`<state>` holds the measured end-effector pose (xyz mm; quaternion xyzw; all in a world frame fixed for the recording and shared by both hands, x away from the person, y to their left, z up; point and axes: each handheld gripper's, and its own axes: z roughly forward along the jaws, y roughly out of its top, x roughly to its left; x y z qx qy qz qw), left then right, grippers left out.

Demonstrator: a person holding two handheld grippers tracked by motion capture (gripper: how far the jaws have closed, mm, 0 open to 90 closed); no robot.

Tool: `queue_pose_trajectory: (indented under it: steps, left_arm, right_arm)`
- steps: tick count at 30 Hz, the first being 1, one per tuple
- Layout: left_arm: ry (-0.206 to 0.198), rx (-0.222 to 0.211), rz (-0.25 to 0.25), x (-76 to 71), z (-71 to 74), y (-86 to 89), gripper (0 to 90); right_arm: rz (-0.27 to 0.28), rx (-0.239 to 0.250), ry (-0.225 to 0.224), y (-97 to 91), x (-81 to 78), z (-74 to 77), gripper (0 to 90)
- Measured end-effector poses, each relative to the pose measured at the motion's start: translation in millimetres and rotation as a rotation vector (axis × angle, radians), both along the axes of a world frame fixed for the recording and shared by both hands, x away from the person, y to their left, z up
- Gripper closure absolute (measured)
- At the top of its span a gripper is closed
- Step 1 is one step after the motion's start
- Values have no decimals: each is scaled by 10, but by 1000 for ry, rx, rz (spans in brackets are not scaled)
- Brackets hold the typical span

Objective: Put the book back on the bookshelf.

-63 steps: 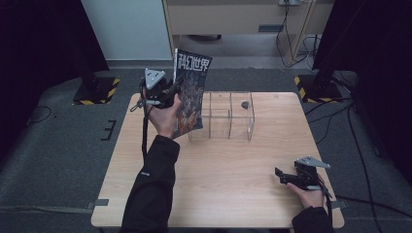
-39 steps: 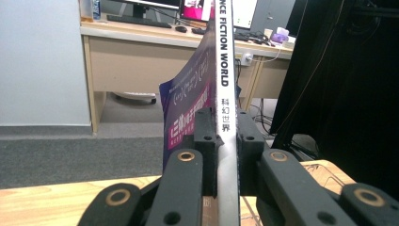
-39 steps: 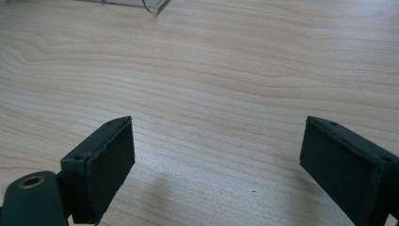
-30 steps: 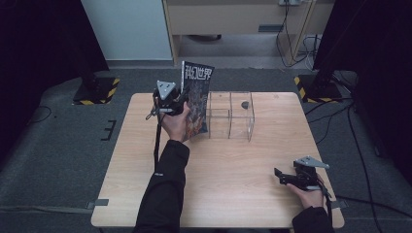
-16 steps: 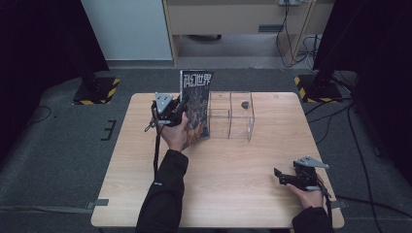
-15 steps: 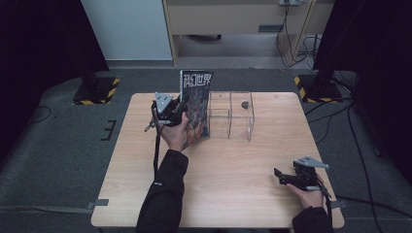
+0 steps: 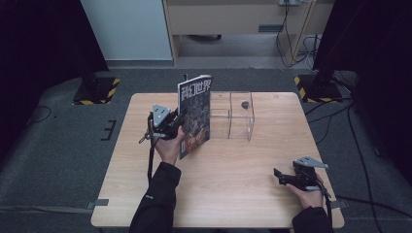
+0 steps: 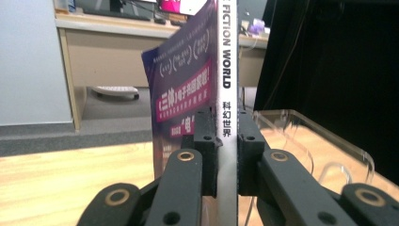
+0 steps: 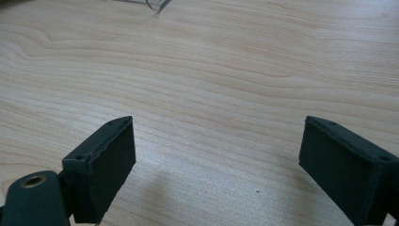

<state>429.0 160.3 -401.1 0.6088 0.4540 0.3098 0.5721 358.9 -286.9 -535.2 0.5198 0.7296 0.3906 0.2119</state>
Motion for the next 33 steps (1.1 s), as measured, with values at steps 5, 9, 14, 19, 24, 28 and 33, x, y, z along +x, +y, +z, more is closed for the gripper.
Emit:
queue_pose_trajectory:
  steps: [5, 9, 14, 19, 24, 28, 33]
  left_arm:
    - [-2, 3, -5, -94, -37, 61, 820]
    - [11, 9, -17, -180, -67, 107, 820]
    - [30, 6, -24, -297, -110, 160, 818]
    - [48, 17, -22, -439, -181, 237, 817]
    - [62, 24, -25, -527, -214, 315, 818]
    - [69, 36, -36, -608, -263, 351, 818]
    - [61, 55, -38, -689, -278, 378, 813]
  right_arm:
    - [0, -3, -1, 10, -2, 0, 114]
    - [0, -3, -1, 11, -3, 0, 114]
    - [1, -5, -3, 16, -5, 0, 114]
    - [6, -9, -5, 18, -8, 1, 114]
    - [5, -8, -2, 31, -10, 1, 114]
    - [8, -10, 3, 35, -11, 1, 114]
    - [5, -7, 4, 44, -13, 1, 114]
